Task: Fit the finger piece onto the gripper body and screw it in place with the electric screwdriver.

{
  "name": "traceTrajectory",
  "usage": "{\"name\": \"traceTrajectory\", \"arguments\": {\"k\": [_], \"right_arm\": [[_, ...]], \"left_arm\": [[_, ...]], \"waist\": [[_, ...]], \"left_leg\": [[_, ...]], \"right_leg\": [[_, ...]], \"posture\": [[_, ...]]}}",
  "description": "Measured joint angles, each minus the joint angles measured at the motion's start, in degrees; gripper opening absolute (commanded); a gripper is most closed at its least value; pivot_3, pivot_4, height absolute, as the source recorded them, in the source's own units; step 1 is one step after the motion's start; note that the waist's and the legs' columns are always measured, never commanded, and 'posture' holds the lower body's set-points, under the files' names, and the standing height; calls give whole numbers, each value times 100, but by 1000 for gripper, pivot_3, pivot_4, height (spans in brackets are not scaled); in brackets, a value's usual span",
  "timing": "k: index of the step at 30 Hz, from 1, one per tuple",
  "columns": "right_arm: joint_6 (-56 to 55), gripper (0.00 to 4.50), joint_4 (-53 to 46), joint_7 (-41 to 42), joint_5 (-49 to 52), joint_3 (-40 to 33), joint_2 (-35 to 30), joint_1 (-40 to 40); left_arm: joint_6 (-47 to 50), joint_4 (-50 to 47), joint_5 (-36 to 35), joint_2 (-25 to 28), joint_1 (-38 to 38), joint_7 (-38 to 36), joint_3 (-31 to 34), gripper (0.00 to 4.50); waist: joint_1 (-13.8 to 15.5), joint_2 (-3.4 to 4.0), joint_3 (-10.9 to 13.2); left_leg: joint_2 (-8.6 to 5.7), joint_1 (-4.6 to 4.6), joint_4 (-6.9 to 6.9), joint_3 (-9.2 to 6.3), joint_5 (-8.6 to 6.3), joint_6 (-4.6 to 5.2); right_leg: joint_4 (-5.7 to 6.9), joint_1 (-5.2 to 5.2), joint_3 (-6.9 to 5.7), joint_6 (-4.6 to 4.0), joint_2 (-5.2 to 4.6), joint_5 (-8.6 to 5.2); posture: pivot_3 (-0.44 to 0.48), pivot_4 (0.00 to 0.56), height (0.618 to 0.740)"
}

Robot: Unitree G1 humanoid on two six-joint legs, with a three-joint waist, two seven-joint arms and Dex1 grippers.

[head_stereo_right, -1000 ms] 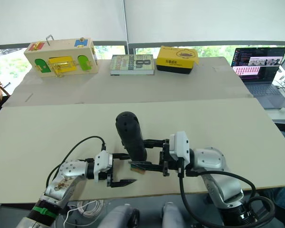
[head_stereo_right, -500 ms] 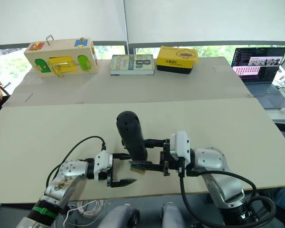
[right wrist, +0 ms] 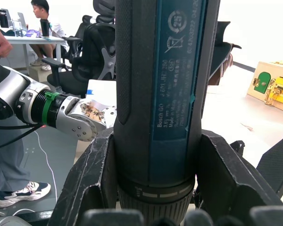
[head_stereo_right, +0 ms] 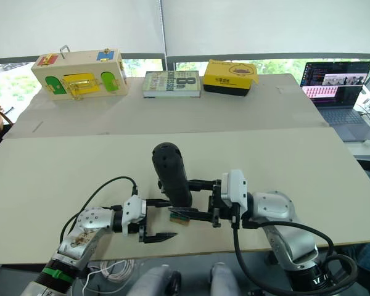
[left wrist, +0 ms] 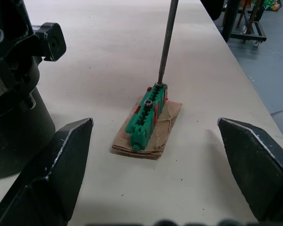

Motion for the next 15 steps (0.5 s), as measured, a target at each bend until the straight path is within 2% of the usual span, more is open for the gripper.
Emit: {"name": "traceTrajectory", "arguments": {"k": [15], "right_arm": [[-2, 1924, -7, -108, -148, 173, -11, -53]], "left_arm": [[4, 3, 0, -2, 6, 27, -3, 4500]], "waist": [[-5, 4, -3]], "left_leg": [[1, 14, -1, 0, -1, -1]], "right_leg": [[-2, 4, -1, 1, 0, 0]], "posture": [[0, 150, 740]]}}
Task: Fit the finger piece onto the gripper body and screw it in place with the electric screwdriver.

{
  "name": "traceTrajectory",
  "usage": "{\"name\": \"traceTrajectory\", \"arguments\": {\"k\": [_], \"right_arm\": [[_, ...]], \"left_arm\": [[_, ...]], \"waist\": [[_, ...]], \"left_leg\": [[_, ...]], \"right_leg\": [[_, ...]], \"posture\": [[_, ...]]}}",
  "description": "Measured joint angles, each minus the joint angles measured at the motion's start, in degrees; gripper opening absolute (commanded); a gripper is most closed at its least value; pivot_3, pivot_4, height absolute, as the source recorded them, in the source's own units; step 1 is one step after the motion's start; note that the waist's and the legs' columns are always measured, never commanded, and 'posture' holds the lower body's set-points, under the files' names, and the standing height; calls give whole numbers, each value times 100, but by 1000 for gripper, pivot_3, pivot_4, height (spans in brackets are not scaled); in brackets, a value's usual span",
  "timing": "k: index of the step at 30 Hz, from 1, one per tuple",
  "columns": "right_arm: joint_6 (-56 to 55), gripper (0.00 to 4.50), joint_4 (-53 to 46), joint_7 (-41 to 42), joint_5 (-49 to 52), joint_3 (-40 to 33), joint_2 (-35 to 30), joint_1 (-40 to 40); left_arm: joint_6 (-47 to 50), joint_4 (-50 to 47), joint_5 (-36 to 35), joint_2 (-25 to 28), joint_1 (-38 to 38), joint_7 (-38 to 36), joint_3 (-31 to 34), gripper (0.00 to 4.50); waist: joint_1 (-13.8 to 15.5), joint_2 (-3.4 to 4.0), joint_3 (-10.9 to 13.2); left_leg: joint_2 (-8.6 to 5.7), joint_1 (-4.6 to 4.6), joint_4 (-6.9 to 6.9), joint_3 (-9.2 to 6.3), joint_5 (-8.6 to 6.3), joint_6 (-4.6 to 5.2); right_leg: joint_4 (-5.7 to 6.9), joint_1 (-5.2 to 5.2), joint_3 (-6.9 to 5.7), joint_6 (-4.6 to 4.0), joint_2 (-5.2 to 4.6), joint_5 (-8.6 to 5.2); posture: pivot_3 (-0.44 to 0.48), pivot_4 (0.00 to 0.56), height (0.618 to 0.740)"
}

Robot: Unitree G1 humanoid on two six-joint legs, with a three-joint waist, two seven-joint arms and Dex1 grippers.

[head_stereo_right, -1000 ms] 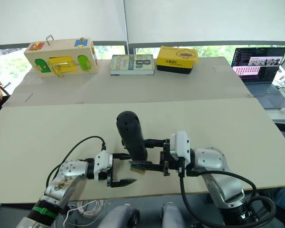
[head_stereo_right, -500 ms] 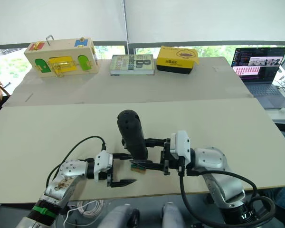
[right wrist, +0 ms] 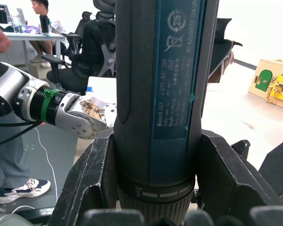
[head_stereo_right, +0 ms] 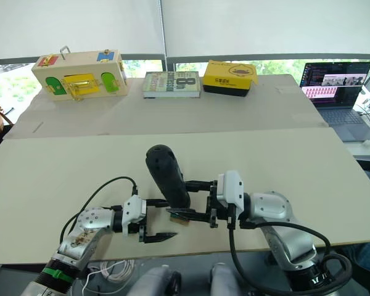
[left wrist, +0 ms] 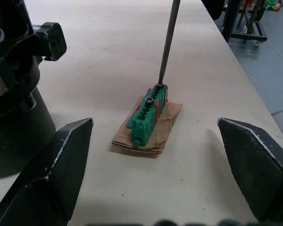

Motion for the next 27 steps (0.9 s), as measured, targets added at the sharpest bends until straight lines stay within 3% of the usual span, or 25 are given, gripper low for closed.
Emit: {"name": "traceTrajectory", "arguments": {"k": [27], "right_arm": [[7, 1924, -17, -4, 213, -29, 16, -2]], "left_arm": [[-4, -1, -63, -4, 33, 18, 43, 4500]], "waist": [[-4, 1, -1]], "left_leg": [[1, -2, -2, 0, -1, 0]], "right_leg": [[-3, 1, 0, 0, 0, 0]], "posture": [[0, 150, 740]]}}
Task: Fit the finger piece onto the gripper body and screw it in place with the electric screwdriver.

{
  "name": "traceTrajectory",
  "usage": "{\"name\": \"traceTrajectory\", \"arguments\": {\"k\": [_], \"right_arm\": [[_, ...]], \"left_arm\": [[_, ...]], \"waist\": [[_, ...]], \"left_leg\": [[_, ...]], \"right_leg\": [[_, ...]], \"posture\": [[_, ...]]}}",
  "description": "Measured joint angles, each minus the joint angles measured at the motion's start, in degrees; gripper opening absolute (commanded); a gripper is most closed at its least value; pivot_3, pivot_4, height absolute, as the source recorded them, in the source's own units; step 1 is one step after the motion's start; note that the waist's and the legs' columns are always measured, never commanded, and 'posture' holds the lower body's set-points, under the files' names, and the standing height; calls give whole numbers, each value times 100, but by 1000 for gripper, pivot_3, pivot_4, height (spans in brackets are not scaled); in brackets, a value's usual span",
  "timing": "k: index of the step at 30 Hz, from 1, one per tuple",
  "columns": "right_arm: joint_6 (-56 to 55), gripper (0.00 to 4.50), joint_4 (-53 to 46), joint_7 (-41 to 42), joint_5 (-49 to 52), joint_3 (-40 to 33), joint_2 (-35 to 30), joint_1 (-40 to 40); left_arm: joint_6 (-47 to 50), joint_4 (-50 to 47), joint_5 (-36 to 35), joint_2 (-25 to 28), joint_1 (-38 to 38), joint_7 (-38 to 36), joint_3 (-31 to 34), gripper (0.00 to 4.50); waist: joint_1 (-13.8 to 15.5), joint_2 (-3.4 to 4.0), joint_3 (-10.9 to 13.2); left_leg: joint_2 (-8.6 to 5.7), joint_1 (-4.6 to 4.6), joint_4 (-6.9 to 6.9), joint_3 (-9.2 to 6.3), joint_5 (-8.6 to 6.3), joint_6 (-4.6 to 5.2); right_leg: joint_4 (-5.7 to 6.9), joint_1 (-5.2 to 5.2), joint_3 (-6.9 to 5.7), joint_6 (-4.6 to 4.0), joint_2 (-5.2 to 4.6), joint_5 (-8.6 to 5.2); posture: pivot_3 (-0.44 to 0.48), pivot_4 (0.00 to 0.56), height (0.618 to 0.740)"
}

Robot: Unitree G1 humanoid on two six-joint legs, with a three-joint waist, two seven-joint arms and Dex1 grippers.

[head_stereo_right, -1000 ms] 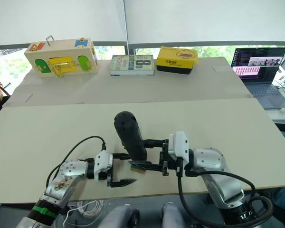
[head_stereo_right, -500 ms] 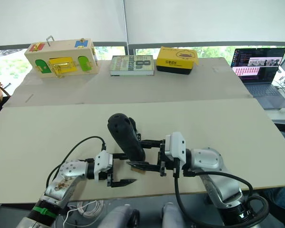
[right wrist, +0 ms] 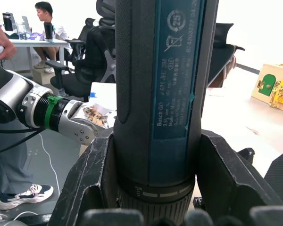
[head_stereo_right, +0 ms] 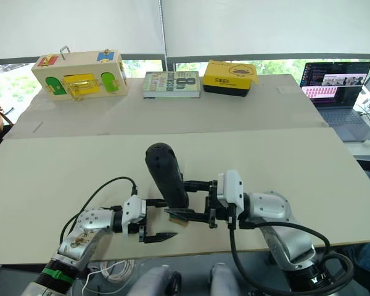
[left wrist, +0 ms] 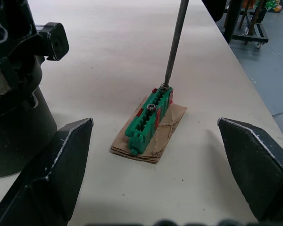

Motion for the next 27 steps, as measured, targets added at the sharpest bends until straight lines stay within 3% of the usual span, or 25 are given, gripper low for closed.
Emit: {"name": "traceTrajectory", "arguments": {"k": [15, 27], "right_arm": [[247, 1924, -205, -47, 487, -236, -83, -204], [783, 1924, -528, -365, 1182, -784, -299, -586]], "left_arm": [[-92, -50, -530, 70, 289, -277, 279, 4500], [361, -591, -1434, 582, 548, -542, 1111, 4500]], "waist": [[-24, -2, 2], [-12, -6, 14]], "left_leg": [[1, -23, -8, 0, 1, 5], [1, -35, -6, -1, 0, 7]], "right_leg": [[-2, -13, 3, -6, 4, 2], [-5, -20, 0, -12, 2, 5]], "posture": [[0, 150, 740], [0, 150, 740]]}}
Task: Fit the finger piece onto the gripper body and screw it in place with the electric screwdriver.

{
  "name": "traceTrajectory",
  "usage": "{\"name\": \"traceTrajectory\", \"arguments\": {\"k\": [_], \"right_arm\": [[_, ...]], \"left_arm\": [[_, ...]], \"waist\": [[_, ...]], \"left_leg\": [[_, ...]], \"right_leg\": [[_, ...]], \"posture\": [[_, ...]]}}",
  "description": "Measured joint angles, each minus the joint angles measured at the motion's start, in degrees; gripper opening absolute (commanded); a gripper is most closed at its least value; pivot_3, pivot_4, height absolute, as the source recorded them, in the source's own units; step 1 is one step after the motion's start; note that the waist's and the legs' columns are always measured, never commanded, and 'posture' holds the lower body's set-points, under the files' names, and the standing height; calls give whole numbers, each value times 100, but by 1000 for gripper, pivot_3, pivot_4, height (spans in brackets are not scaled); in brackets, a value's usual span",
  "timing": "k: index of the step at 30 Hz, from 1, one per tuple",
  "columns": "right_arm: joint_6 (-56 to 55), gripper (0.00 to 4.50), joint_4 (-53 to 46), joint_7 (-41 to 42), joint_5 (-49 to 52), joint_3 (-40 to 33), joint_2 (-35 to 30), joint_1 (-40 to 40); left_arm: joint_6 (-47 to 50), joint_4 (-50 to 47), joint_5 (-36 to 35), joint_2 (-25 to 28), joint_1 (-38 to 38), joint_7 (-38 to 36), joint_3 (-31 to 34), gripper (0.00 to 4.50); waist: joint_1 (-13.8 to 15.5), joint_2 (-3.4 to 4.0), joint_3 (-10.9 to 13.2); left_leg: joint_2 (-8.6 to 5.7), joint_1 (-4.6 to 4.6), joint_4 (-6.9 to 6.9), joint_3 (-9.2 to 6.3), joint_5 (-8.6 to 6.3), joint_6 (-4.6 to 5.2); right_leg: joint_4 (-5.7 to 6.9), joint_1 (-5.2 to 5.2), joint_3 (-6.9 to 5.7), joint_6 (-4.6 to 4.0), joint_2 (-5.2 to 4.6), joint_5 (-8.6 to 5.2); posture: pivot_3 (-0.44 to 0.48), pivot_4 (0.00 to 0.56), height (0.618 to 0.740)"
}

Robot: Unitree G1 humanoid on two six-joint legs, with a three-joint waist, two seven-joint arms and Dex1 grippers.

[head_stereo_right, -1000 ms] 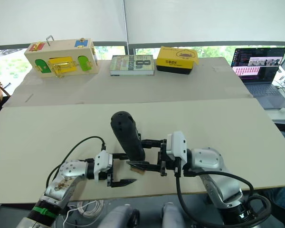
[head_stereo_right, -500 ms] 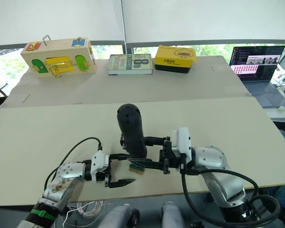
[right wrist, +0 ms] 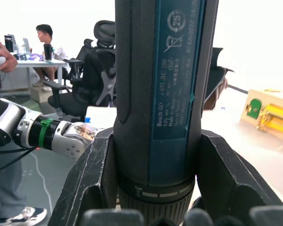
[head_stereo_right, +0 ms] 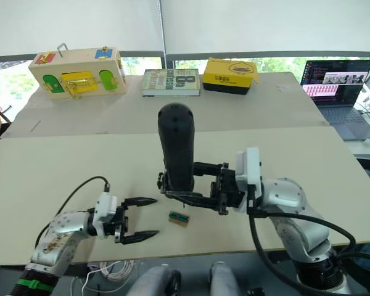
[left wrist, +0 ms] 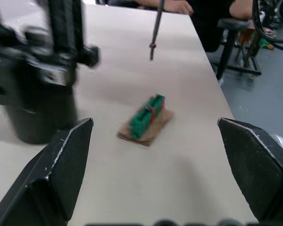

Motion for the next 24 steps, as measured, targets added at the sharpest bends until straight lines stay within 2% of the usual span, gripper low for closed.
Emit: {"name": "traceTrajectory", "arguments": {"k": [12, 24], "right_arm": [[367, 1924, 86, -181, 577, -448, -212, -678], [964, 1924, 912, -713, 820, -502, 20, -1471]], "left_arm": [[947, -96, -807, 234, -240, -52, 665, 4500], [1051, 693, -800, 230, -967, -207, 864, 4500]], "waist": [[-5, -1, 4], [-7, -3, 6]], "left_leg": [[-1, -2, 2, 0, 2, 8], [-3, -17, 1, 1, 11, 39]], "right_leg": [[0, -1, -2, -22, 4, 14], [1, -18, -2, -44, 7, 27]], "posture": [[0, 150, 740], [0, 150, 740]]}}
